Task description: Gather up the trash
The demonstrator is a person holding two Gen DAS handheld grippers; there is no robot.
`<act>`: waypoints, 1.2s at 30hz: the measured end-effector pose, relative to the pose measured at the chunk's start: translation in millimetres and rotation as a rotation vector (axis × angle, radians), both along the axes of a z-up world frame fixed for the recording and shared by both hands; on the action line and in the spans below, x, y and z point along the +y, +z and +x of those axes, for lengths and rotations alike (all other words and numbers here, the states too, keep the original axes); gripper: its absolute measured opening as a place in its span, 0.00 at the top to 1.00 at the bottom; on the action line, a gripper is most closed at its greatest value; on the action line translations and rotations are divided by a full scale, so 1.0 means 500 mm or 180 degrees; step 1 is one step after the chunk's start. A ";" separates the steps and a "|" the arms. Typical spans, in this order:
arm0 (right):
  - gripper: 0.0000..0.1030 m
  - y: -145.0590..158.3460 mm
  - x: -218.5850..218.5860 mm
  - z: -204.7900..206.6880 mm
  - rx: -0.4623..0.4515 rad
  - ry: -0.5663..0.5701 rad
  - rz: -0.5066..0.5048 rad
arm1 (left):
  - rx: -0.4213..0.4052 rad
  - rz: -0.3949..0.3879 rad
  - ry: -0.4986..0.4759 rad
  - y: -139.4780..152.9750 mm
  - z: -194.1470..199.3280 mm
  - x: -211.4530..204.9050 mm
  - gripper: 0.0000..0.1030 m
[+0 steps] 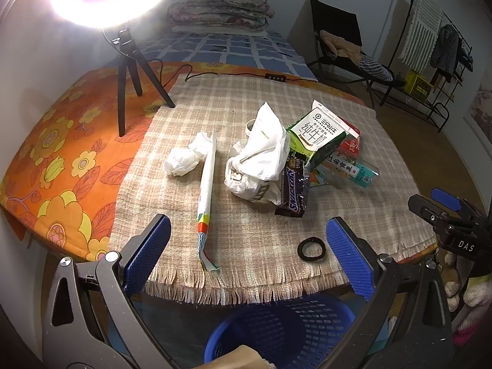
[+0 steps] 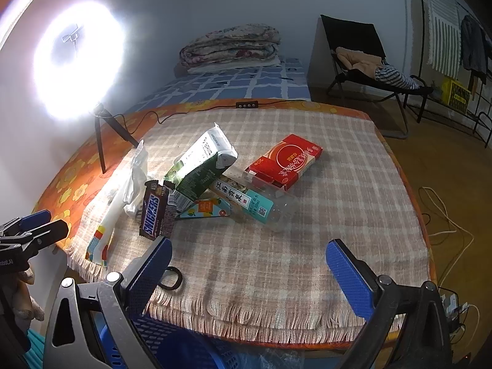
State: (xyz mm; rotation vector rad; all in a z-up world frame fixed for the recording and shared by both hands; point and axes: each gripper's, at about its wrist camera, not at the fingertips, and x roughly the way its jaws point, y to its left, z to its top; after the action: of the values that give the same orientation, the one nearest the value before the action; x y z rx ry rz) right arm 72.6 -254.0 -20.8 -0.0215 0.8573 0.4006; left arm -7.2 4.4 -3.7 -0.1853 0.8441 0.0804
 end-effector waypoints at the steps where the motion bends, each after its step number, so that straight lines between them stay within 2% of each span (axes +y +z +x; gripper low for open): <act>1: 0.02 0.000 0.000 0.000 -0.0001 0.0002 -0.0003 | -0.0004 0.0009 -0.0002 -0.001 0.001 -0.001 0.00; 36: 0.02 -0.012 0.005 0.001 0.0058 0.0031 -0.0025 | 0.0028 -0.0002 0.0002 -0.010 0.000 -0.001 0.00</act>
State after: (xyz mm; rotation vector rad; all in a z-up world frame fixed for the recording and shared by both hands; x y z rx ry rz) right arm 72.9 -251.4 -26.6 -0.0293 0.8772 0.4072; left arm -7.3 3.8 -8.9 -0.1858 0.8528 0.0818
